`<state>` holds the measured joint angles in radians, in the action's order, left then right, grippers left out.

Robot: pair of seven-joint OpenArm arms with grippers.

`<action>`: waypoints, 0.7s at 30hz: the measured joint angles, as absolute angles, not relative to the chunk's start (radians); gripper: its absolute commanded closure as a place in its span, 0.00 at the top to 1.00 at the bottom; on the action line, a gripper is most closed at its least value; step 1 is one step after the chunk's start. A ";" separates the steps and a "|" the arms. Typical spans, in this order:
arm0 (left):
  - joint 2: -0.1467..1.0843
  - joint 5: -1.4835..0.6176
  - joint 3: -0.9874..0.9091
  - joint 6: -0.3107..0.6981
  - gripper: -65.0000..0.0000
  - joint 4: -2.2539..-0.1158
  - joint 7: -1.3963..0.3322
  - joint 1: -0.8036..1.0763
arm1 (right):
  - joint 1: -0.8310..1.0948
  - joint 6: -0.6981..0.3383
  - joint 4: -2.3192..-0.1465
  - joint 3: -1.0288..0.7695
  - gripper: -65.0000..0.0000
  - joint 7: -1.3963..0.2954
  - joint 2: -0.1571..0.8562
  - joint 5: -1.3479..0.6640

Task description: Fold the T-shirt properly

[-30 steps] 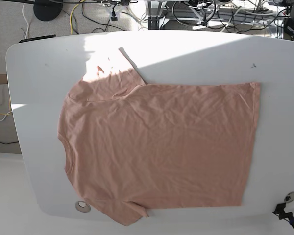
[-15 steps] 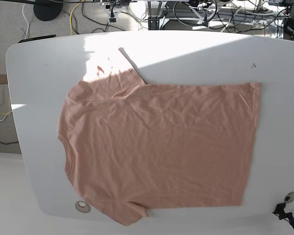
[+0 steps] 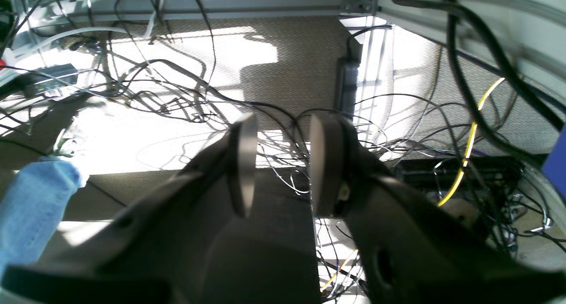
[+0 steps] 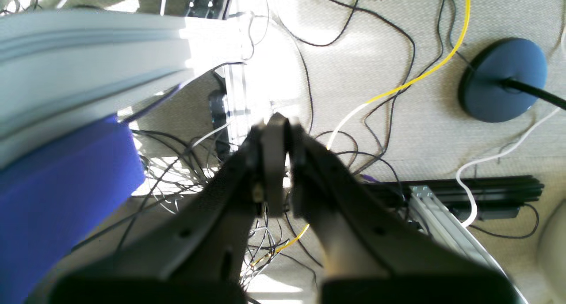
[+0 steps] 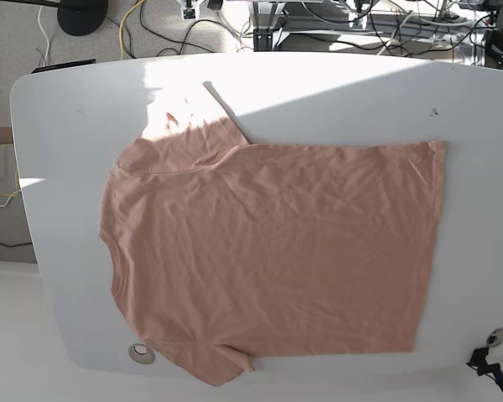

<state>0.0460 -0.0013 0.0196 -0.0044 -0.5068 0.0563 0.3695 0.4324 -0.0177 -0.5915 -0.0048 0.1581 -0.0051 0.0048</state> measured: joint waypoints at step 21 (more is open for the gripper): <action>0.140 -0.008 0.013 -0.007 0.42 -1.284 0.049 0.892 | 0.962 -0.021 -1.359 -0.002 0.03 0.155 -0.003 0.019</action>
<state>0.1398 -0.0082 0.0128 -0.0074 -1.2842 0.0494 0.8925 0.9619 -0.0208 -1.3590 -0.0025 0.1555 -0.0029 0.0193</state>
